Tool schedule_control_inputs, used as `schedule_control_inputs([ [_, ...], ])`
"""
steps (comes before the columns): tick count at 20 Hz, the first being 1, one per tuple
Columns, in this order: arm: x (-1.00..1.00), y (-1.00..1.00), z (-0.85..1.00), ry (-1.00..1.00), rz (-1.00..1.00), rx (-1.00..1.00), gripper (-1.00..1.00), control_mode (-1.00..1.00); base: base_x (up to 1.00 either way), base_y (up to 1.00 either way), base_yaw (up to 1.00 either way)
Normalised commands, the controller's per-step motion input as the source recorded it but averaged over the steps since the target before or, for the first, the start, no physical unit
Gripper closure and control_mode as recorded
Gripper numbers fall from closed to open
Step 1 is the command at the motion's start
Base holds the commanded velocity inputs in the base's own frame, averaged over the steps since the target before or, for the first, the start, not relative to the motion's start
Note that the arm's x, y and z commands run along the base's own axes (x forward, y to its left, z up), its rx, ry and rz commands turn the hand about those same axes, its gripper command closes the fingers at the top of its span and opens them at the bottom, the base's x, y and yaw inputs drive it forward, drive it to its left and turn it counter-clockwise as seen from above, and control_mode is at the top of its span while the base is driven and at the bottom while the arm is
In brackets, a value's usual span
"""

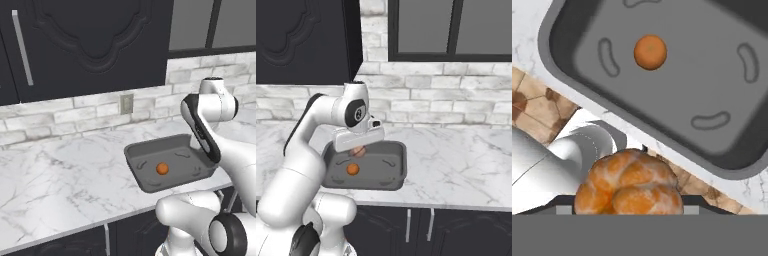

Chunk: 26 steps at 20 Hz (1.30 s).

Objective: Pick up both tangerines from the fridge and place them inside the tupperware on the counter.

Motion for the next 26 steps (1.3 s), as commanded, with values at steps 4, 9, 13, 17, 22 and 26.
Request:
schedule_control_inputs([
  [4, 0.71, 0.0, -0.25, 0.22, 0.01, 0.03, 1.0, -1.0, 0.0, 0.0, 0.0],
  [9, 0.76, 0.0, -0.3, 0.26, 0.0, 0.0, 1.0, -1.0, 0.0, 0.0, 0.0],
  [13, 0.59, 0.0, -0.41, 0.12, 0.0, 0.0, 1.0, -1.0, 0.0, 0.0, 0.0],
  [17, 0.42, 0.0, -0.61, 0.0, 0.0, 0.0, 1.0, -1.0, 0.0, 0.0, 0.0],
  [22, 0.42, 0.0, -0.58, 0.0, 0.0, 0.0, 1.0, -1.0, 0.0, 0.0, 0.0],
  [26, 0.4, 0.0, -0.47, 0.0, 0.0, 0.0, 1.0, -1.0, 0.0, 0.0, 0.0],
])
